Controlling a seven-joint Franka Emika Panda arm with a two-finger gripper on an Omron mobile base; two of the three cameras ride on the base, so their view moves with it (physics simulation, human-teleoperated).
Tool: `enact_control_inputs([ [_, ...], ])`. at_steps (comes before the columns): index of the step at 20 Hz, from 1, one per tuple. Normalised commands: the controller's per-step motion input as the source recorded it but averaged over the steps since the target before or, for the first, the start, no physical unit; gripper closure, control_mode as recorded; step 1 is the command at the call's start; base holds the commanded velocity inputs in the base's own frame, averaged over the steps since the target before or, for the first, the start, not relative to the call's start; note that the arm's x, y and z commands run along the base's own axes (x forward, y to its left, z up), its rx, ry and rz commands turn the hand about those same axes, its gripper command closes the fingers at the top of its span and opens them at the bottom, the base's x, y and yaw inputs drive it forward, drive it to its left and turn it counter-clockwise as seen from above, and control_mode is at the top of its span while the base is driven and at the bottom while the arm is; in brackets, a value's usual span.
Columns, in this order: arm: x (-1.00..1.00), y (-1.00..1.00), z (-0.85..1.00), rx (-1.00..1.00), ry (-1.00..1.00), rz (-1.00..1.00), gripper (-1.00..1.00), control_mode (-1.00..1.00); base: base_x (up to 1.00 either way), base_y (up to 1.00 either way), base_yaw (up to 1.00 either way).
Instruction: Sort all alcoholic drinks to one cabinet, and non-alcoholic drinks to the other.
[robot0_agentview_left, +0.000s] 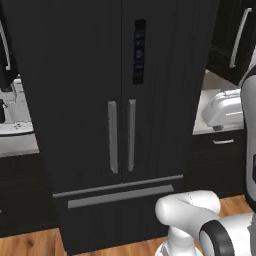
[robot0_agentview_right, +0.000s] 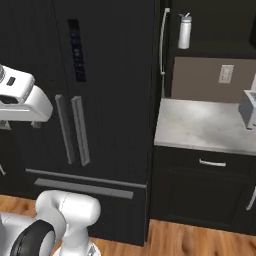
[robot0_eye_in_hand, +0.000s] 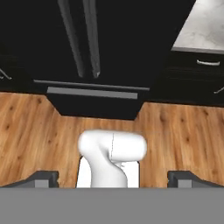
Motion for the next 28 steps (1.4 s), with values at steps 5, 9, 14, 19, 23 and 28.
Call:
enact_control_inputs([
  [5, 0.00, 0.00, 0.00, 0.00, 0.00, 0.00, -1.00, 1.00, -0.08, 1.00, 0.00],
  [9, 0.00, 0.00, 0.00, 0.00, 0.00, 0.00, -1.00, 1.00, -0.08, 1.00, 0.00],
  [14, 0.00, 0.00, 0.00, 0.00, 0.00, 0.00, -1.00, 1.00, -0.07, 1.00, 0.00],
  [19, 0.00, 0.00, 0.00, 0.00, 0.00, 0.00, -1.00, 1.00, -0.01, 1.00, 0.00],
  [23, 0.00, 0.00, 0.00, 0.00, 0.00, 0.00, -1.00, 1.00, 0.04, 1.00, 0.00],
  [28, 0.00, 0.00, 0.00, 0.00, 0.00, 0.00, -1.00, 1.00, 0.32, 0.97, 0.00],
])
